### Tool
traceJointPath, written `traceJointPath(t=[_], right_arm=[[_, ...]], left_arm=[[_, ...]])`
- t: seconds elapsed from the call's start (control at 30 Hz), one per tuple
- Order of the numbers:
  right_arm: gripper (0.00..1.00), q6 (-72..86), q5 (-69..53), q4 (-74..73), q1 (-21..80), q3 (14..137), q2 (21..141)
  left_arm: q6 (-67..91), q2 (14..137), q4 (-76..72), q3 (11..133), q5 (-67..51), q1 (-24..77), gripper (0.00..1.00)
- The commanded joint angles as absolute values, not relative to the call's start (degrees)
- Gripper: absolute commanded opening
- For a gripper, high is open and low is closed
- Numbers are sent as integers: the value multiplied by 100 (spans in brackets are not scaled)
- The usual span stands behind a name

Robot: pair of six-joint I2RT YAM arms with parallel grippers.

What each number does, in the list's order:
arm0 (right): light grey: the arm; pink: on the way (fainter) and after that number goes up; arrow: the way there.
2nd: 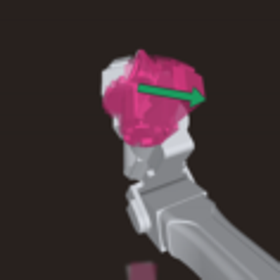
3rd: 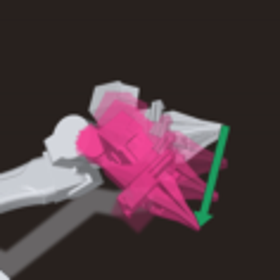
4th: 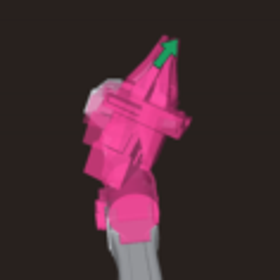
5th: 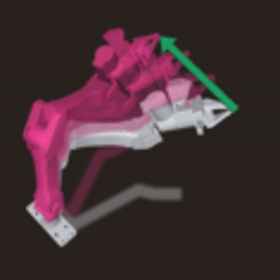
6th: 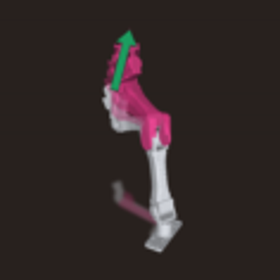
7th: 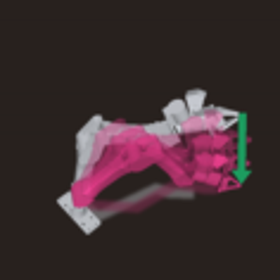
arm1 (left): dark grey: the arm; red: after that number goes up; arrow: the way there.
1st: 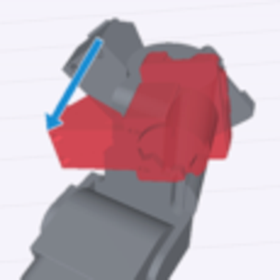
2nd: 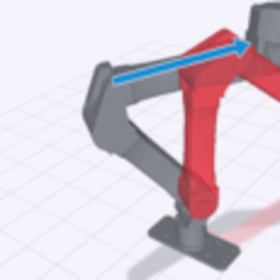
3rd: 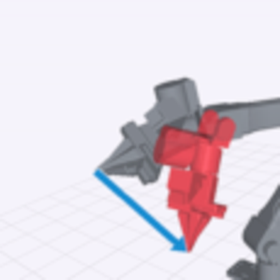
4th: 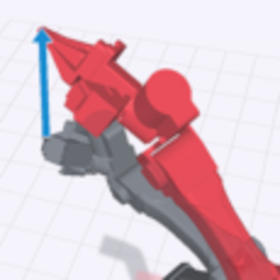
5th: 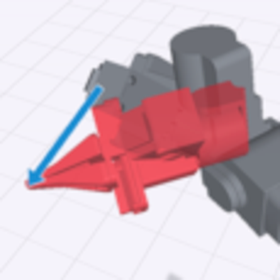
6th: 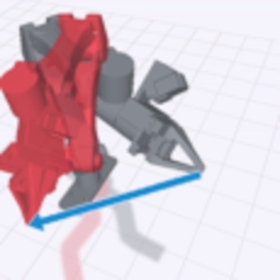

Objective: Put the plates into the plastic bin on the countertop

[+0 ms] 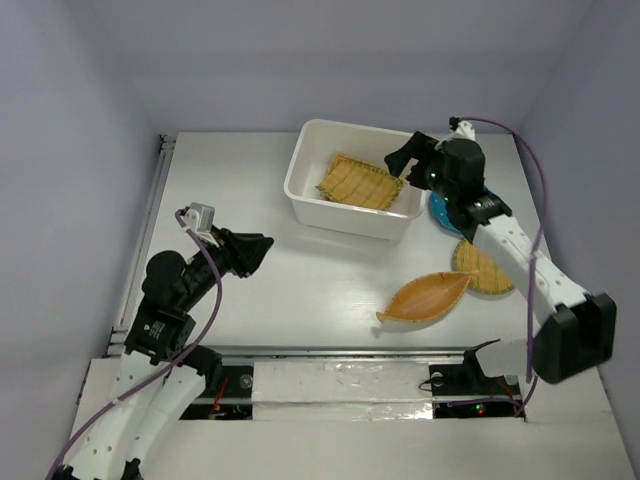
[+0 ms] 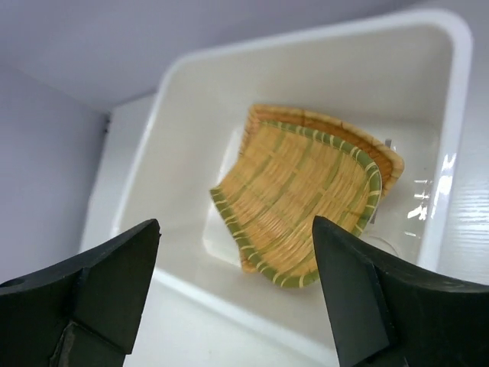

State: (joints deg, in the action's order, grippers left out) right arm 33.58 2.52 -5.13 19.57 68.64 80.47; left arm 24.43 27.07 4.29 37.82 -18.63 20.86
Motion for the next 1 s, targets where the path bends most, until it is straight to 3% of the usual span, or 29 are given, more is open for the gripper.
traceJointPath(t=[0.0,0.07,0.13,0.17,0.2,0.23,0.33,0.5,0.67,0.77,0.97], right_arm=[[87,3138,475,-264,1986,6531,7158],[87,3111,448,-246,1986,6198,6822],[73,3094,440,-264,1986,5978,6356],[55,3094,405,-264,1986,5768,6189],[12,3129,343,-255,1986,5653,6022],[0,3181,282,-211,1986,5530,5646],[0,3243,44,-79,1986,5090,4908],[0,3217,-385,-254,1986,4843,4027],[0,3076,-826,-702,1986,4843,3385],[7,3024,-853,-861,1986,4755,2972],[37,2988,-879,-941,1986,4518,2681]], left_arm=[[2812,2882,-280,3569,-2425,2048,31],[2935,2953,-492,3437,-2461,2048,39],[3023,3111,-588,3410,-2452,2118,42],[3023,3172,-598,3419,-2452,2188,43],[3015,3295,-598,3436,-2409,2284,44],[3015,3357,-632,3445,-2373,2363,45],[3102,3655,-843,3410,-1926,2986,48],[2901,5249,-1309,3576,225,5130,54],[2402,6976,-1924,4191,-227,5423,57],[2032,8083,-1907,4813,-728,5423,59],[1319,9816,-1723,5895,-1510,5616,59]])
